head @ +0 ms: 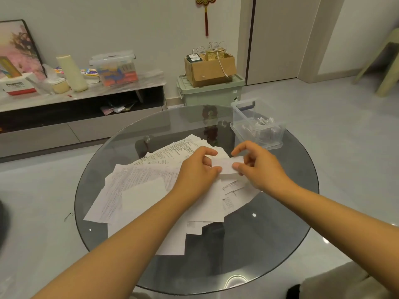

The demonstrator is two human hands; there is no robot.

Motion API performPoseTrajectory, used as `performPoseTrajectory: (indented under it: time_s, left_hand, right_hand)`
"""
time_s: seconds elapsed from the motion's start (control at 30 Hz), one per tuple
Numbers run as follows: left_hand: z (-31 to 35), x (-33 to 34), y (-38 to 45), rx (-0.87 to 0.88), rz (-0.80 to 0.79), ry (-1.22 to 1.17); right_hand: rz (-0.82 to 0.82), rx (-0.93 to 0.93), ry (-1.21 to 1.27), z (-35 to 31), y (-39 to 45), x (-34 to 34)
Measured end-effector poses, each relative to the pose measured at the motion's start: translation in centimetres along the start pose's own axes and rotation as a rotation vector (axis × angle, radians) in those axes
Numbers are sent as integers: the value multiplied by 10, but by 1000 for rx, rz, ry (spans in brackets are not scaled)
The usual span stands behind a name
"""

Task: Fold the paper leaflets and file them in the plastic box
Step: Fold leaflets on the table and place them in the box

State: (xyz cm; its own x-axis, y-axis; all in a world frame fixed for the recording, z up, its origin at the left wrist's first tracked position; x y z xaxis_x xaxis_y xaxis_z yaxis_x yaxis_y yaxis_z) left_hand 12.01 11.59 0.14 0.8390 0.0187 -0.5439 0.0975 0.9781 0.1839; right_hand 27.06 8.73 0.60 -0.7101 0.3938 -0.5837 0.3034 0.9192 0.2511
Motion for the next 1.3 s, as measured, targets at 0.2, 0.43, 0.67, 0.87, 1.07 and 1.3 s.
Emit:
performPoseTrajectory:
  time_s: [0.2, 0.43, 0.67, 0.87, 1.07, 1.3]
  left_hand:
    - [24, 35, -3, 172, -87, 137]
    - [21, 64, -14, 227, -228, 275]
    - [31, 55, -18, 245, -178, 241]
    - [31, 33, -29, 264, -134, 283]
    - [16, -14, -42, 230, -58, 488]
    - [-17, -69, -66, 114, -53, 627]
  right_hand:
    - [26, -3, -298, 37, 17, -24]
    - [10, -32, -562, 61, 26, -33]
    - [130, -144, -567, 37, 21, -45]
    - [83, -234, -404, -1, 3, -28]
    - [-125, -302, -301, -35, -26, 18]
    - [-269, -389, -240, -64, -54, 65]
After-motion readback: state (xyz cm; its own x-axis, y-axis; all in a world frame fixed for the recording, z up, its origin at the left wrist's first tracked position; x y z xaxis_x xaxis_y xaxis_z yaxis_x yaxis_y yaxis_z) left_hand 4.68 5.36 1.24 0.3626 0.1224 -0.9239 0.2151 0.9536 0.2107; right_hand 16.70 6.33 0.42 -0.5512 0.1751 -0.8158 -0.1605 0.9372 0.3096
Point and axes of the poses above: each hand's wrist, its own y-axis towards the middle knuckle, its own x-axis out of the palm, z = x × y, the point moved 9 cm from there along y, towards the middle knuckle, and after that the axes turned 11 degrees about z, right-handed, at the moved point
